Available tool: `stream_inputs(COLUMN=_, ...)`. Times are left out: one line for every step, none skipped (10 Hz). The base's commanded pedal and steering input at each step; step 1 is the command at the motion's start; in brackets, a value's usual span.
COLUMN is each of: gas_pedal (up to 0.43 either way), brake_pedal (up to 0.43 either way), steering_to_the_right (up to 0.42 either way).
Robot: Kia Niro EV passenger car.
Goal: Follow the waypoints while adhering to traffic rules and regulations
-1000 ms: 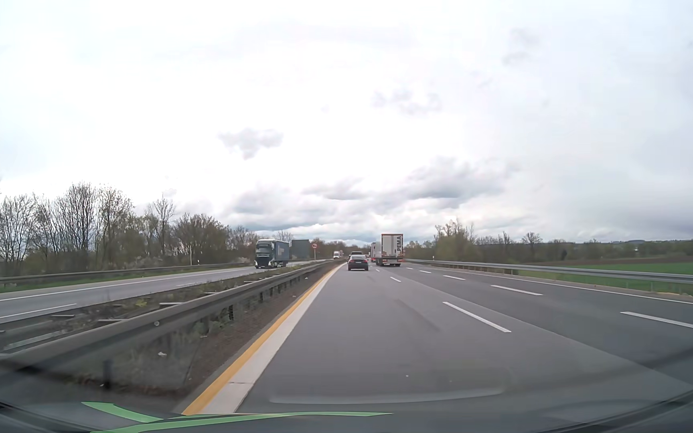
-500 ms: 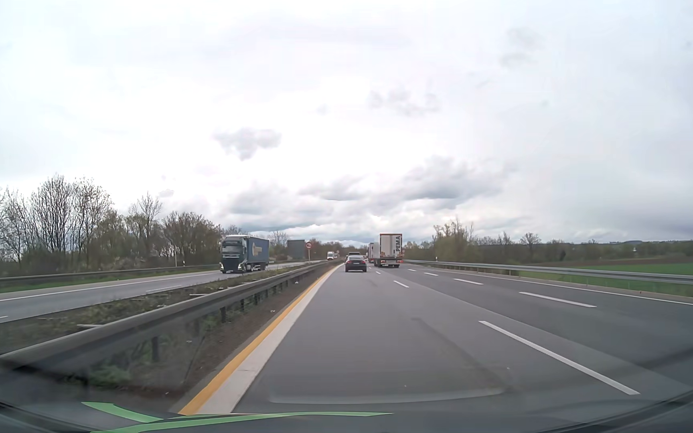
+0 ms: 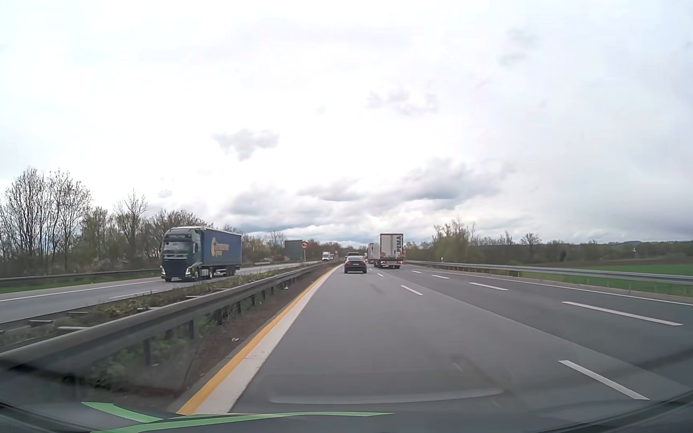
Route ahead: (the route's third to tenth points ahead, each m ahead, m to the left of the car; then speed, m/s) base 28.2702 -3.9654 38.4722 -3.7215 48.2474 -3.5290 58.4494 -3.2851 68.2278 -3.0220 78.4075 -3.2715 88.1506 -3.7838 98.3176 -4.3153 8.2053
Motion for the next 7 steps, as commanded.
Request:
stream_inputs(gas_pedal=0.0, brake_pedal=0.0, steering_to_the_right=-0.004)
stream_inputs(gas_pedal=0.0, brake_pedal=0.0, steering_to_the_right=-0.004)
stream_inputs(gas_pedal=0.0, brake_pedal=0.0, steering_to_the_right=-0.004)
stream_inputs(gas_pedal=0.0, brake_pedal=0.0, steering_to_the_right=-0.004)
stream_inputs(gas_pedal=0.0, brake_pedal=0.0, steering_to_the_right=-0.004)
stream_inputs(gas_pedal=0.0, brake_pedal=0.0, steering_to_the_right=-0.004)
stream_inputs(gas_pedal=0.0, brake_pedal=0.0, steering_to_the_right=-0.004)
